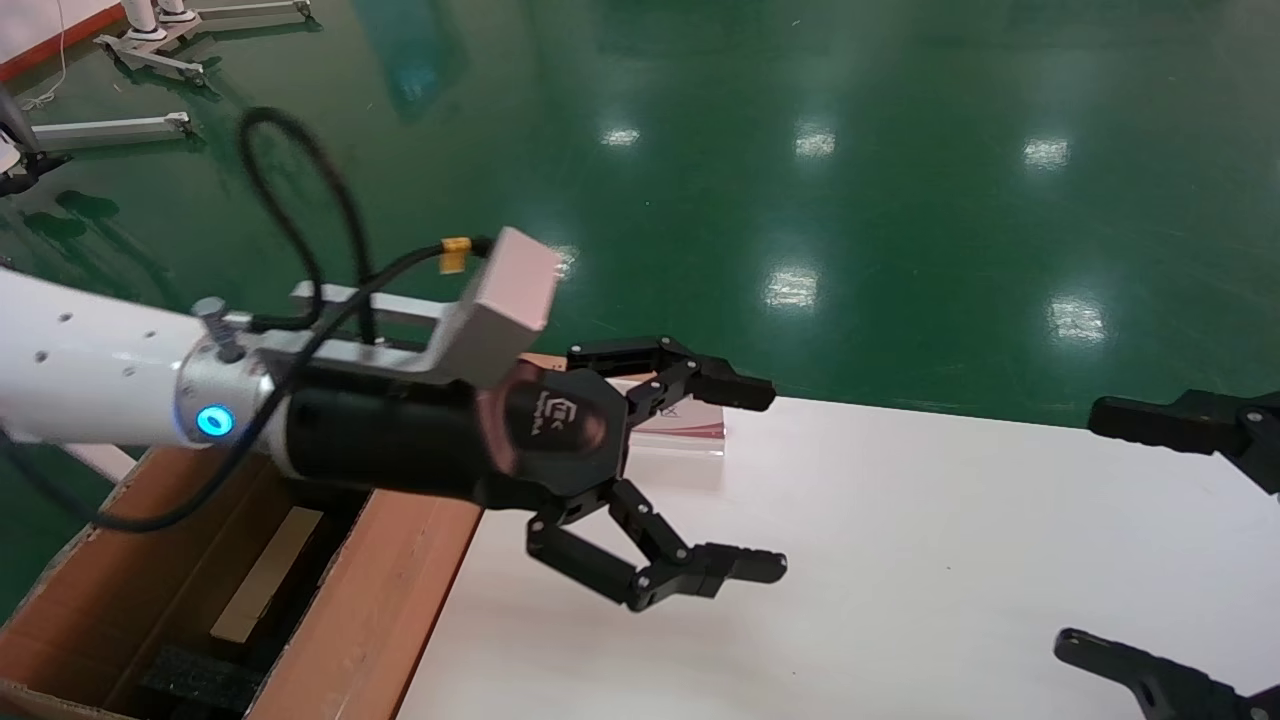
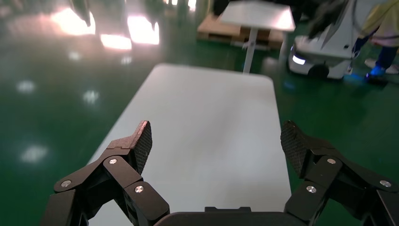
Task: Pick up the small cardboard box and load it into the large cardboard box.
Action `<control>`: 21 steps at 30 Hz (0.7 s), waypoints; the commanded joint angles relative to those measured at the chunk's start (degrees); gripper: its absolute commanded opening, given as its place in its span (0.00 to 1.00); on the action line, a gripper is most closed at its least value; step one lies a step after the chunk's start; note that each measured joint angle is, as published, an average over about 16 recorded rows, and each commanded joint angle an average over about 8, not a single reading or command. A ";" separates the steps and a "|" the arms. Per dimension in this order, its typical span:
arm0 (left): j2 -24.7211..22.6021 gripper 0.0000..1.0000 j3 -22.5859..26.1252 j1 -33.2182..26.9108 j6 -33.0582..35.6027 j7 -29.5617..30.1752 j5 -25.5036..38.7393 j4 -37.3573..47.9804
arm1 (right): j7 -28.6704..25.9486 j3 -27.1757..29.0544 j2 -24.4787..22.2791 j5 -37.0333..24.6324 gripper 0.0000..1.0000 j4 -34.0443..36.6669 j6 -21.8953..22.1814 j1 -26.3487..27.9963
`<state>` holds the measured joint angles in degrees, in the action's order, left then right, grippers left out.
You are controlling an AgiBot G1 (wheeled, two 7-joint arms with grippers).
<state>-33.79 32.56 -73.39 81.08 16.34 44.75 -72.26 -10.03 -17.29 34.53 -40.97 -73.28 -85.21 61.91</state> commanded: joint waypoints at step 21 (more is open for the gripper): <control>-1.40 1.00 -18.98 13.51 5.18 -5.92 -3.35 -1.49 | 0.02 -0.02 -0.02 0.03 1.00 0.01 0.03 0.00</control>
<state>-35.19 13.46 -59.80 86.28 10.40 41.40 -73.75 -10.01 -17.31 34.52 -40.94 -73.27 -85.18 61.91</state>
